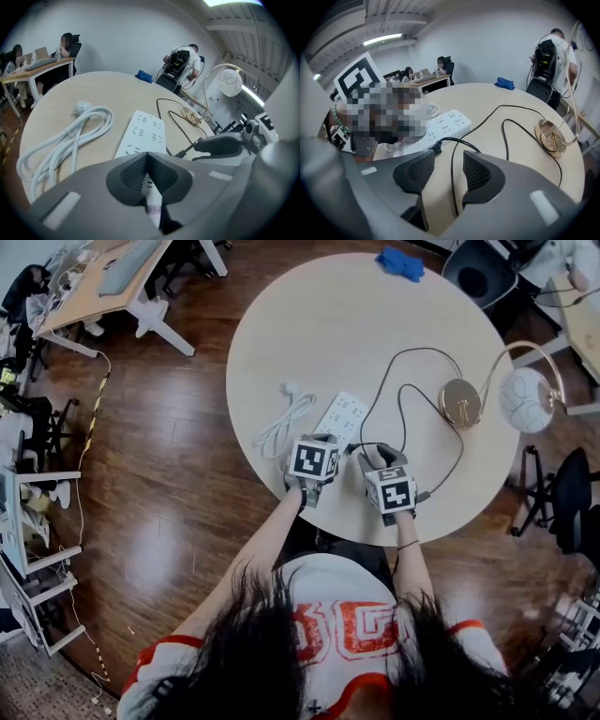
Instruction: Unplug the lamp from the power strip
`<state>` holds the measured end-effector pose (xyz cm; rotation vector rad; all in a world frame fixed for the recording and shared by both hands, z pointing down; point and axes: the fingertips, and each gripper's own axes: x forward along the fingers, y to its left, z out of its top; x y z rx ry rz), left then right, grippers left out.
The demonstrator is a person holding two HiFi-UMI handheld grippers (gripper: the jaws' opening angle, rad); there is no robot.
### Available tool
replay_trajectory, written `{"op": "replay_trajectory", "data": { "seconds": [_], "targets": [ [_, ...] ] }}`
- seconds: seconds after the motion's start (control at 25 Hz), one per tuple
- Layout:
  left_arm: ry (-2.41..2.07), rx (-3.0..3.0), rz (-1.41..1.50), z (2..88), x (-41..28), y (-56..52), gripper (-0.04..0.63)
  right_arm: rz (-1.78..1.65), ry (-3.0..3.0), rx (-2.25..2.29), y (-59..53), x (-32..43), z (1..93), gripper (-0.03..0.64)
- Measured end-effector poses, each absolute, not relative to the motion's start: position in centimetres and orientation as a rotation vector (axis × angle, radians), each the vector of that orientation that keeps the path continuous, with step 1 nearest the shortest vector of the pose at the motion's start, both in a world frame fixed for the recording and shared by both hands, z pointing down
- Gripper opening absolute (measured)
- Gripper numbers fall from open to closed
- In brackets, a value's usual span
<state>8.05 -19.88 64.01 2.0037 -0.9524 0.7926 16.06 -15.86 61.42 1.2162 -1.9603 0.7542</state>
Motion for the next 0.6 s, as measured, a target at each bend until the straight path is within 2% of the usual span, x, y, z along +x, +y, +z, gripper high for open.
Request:
{"op": "replay_trajectory", "data": {
  "seconds": [0.12,0.28,0.32,0.6],
  "targets": [
    [-0.926,2.068,0.772,63.1,8.3,-19.2,0.0,0.76,-1.963,1.307,-15.2,17.1,59.9,0.165],
    [-0.908,2.141,0.626,60.1,8.7,-18.9,0.0,0.72,-1.959,1.499,-15.3,18.3,57.2,0.021],
    [-0.903,2.166,0.595,59.2,8.8,-18.8,0.0,0.716,-1.965,1.538,-15.3,18.4,56.6,0.002],
    [-0.869,2.328,0.399,52.2,8.1,-17.2,0.0,0.845,-2.093,1.733,-15.3,16.3,52.3,0.002]
  ]
}}
